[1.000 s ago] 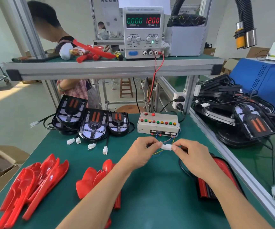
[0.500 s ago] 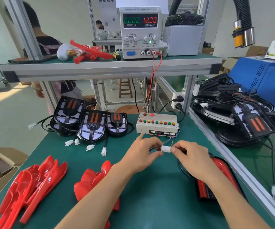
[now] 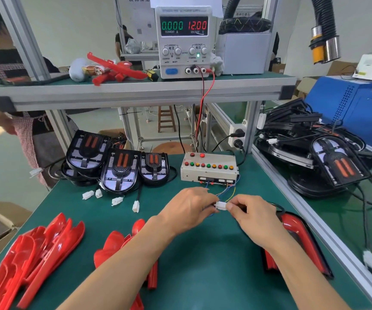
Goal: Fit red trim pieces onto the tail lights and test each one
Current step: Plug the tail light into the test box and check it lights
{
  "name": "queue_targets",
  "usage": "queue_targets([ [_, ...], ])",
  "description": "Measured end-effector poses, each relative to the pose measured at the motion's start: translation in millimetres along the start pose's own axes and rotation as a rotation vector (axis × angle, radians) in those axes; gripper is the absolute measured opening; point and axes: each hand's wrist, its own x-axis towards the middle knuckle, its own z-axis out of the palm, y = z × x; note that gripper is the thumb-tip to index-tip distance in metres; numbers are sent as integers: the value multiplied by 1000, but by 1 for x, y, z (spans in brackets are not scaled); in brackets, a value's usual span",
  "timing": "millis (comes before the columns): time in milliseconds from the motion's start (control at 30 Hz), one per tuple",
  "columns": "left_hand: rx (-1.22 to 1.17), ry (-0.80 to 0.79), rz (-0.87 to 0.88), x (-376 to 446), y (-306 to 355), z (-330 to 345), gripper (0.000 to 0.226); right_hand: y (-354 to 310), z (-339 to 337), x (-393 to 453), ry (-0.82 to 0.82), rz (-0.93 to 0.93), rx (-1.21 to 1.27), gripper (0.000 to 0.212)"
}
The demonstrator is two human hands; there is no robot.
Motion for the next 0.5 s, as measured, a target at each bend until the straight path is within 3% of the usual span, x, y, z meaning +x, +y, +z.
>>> queue_targets([
  [233, 27, -62, 21, -1, -3, -3, 23, -4, 1, 2, -22, -9, -24, 31],
  [500, 22, -56, 15, -5, -4, 0, 21, 0, 5, 6, -27, 13, -5, 32],
])
